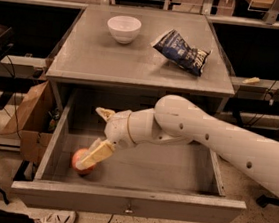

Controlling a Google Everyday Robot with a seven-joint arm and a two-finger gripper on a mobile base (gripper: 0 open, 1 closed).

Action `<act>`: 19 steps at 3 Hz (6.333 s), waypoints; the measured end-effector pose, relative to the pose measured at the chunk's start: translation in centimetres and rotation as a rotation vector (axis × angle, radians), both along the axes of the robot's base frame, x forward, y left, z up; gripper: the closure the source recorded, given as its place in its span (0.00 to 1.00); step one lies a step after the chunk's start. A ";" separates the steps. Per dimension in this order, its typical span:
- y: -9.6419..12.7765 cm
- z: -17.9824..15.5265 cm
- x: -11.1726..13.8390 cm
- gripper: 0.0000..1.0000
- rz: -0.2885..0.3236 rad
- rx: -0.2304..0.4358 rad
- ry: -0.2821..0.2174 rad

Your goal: Pick apple from top drawer and place on counter

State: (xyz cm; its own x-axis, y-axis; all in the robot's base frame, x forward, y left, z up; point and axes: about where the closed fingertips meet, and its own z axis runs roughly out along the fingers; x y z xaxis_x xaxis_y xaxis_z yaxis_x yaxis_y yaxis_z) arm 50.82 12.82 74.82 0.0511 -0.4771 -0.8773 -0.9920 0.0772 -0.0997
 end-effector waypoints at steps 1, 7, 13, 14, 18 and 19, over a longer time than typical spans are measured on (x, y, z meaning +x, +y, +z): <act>1.4 -3.1 -0.1 0.00 0.000 -0.027 0.038; 2.6 -13.3 0.3 0.37 -0.120 -0.049 0.185; -2.3 10.0 12.2 1.00 -0.190 -0.071 -0.129; -2.1 13.0 15.2 1.00 -0.217 -0.050 -0.161; -3.9 11.7 23.1 0.58 -0.423 -0.121 -0.111; -4.5 11.3 23.3 0.34 -0.444 -0.129 -0.102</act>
Offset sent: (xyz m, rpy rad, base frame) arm 0.0173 0.0354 -0.0841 -0.0498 0.0877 -0.0416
